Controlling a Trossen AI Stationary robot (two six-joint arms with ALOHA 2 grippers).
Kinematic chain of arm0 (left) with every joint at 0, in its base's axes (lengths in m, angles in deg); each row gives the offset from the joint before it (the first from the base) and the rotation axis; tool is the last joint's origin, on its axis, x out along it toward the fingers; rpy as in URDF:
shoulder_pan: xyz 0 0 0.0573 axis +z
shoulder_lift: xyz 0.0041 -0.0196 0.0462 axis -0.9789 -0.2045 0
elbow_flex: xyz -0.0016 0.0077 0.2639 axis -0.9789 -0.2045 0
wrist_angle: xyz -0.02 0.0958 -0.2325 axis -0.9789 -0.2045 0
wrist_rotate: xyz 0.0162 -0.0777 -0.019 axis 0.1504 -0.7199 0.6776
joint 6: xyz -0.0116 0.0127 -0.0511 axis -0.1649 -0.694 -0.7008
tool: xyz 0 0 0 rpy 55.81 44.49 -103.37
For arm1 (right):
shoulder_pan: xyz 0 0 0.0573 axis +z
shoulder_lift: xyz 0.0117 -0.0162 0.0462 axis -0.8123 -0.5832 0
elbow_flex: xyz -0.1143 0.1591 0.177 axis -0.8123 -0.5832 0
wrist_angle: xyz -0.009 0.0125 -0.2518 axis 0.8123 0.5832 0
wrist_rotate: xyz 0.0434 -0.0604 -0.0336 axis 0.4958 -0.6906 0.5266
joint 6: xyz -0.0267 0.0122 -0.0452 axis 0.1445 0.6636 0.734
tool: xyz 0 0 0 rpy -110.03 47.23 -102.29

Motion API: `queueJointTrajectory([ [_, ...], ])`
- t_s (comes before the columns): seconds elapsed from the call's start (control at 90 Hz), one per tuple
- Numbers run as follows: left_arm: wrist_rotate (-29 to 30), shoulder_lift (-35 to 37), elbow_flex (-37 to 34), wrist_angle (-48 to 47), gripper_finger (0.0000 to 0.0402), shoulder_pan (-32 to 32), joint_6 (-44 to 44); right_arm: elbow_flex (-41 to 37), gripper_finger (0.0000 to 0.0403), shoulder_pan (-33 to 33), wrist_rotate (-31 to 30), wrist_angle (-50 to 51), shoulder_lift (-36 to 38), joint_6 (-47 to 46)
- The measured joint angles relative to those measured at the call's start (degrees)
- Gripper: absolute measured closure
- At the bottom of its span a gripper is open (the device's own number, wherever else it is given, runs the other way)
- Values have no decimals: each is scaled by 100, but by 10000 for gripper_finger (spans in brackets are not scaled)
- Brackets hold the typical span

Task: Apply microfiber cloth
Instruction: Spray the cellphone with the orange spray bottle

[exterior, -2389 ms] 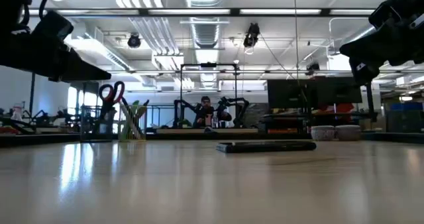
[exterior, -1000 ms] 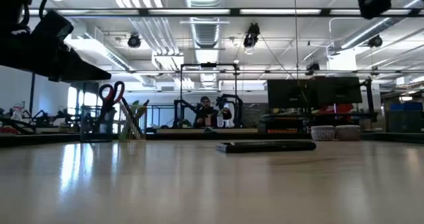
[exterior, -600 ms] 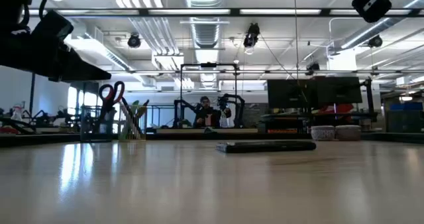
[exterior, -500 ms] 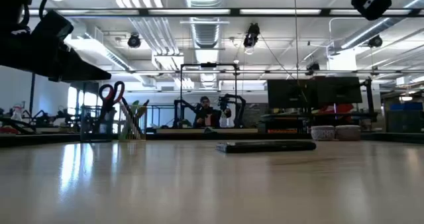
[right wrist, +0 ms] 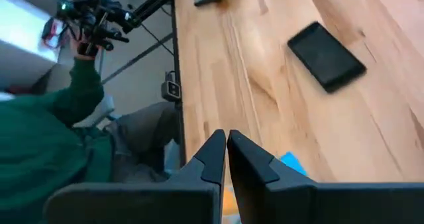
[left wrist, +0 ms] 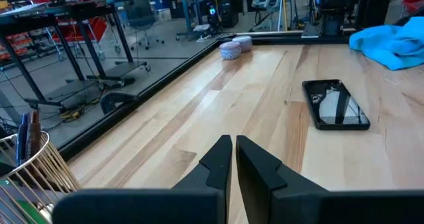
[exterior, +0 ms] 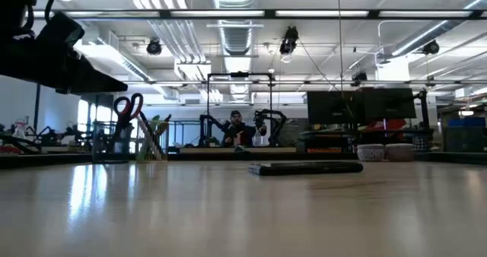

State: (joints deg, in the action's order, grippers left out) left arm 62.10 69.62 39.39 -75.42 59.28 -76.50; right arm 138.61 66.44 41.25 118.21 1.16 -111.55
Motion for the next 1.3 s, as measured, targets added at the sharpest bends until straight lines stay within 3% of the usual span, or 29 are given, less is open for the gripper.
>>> queueJointTrajectory([
  [0.189, 0, 0, 0, -3, 395, 1, 0, 38, 386, 352, 89, 157, -453, -36],
  [0.322, 2, -25, 0, -13, 395, 1, 0, 38, 355, 1058, 42, -570, -599, -55],
  [0.556, 4, -46, 0, -7, 395, 7, 117, 38, 295, 2705, -1261, 13, -883, -1625],
  [0.667, 3, -46, 0, 8, 395, 7, 118, 38, 272, 3284, -1572, -91, -1102, -2277],
  [0.989, -8, -123, 0, 932, 395, 5, -1521, 597, 243, 3898, -1654, 65, -2095, -3057],
  [1.189, -614, -305, 0, 1061, 395, 1, -2189, 1150, 246, 4097, -1659, 681, -2681, -3258],
  [1.3, -1408, -475, -2, 1269, 395, 1, -2423, 1351, 245, 4230, -1652, 711, -2943, -3239],
])
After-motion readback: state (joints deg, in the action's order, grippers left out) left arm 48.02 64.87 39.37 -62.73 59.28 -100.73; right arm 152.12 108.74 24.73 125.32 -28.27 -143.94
